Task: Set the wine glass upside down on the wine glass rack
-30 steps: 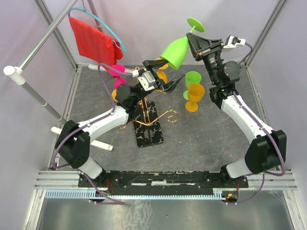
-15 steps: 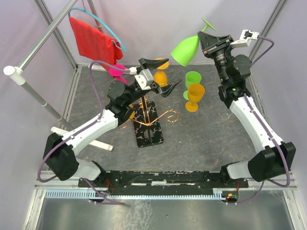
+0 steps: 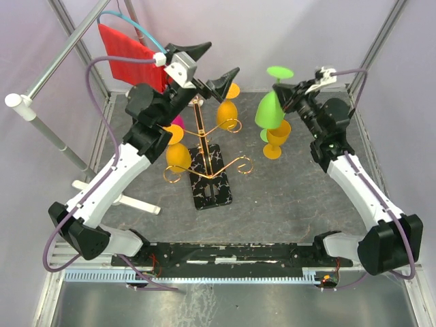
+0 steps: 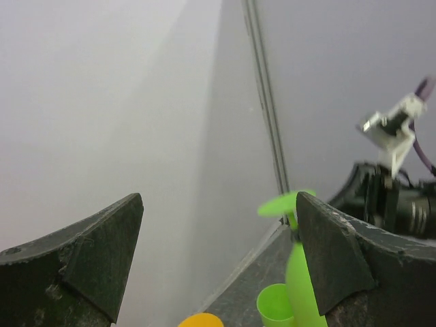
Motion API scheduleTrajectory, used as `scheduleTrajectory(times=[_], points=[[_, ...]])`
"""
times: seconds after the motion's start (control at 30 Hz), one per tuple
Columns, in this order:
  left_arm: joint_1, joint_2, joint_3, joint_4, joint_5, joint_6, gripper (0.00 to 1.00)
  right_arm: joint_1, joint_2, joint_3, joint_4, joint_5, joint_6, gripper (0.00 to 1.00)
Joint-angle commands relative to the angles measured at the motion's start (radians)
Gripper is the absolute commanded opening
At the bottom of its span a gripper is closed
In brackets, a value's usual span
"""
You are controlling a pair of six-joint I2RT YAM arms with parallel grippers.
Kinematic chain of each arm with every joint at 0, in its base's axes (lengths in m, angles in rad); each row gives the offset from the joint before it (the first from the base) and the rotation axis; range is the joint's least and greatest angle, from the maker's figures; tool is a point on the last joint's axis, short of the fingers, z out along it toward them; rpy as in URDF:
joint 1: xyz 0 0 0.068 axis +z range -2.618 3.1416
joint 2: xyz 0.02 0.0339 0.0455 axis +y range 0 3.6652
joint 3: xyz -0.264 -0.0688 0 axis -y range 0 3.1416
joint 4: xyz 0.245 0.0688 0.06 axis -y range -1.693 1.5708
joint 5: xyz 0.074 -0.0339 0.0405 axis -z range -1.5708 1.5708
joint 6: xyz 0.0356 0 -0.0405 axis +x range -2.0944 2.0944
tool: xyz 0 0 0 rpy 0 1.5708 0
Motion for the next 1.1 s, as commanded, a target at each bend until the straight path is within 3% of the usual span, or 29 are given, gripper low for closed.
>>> scheduleTrajectory(times=[0.0,0.47,0.7,1.07], points=[[0.019,-0.017,0.116,-0.148,-0.087,-0.006,0.99,0.002,0.011,-0.145,0.243,-0.191,-0.091,0.01],[0.035,-0.057,0.077,-0.178,-0.196,0.056,0.99,0.011,0.003,-0.446,0.661,-0.451,-0.093,0.01],[0.042,-0.045,0.065,-0.178,-0.215,0.051,0.99,0.026,-0.024,-0.491,0.631,-0.551,-0.097,0.01],[0.05,-0.037,0.057,-0.18,-0.244,0.059,0.99,0.107,0.004,-0.533,0.689,-0.566,-0.095,0.01]])
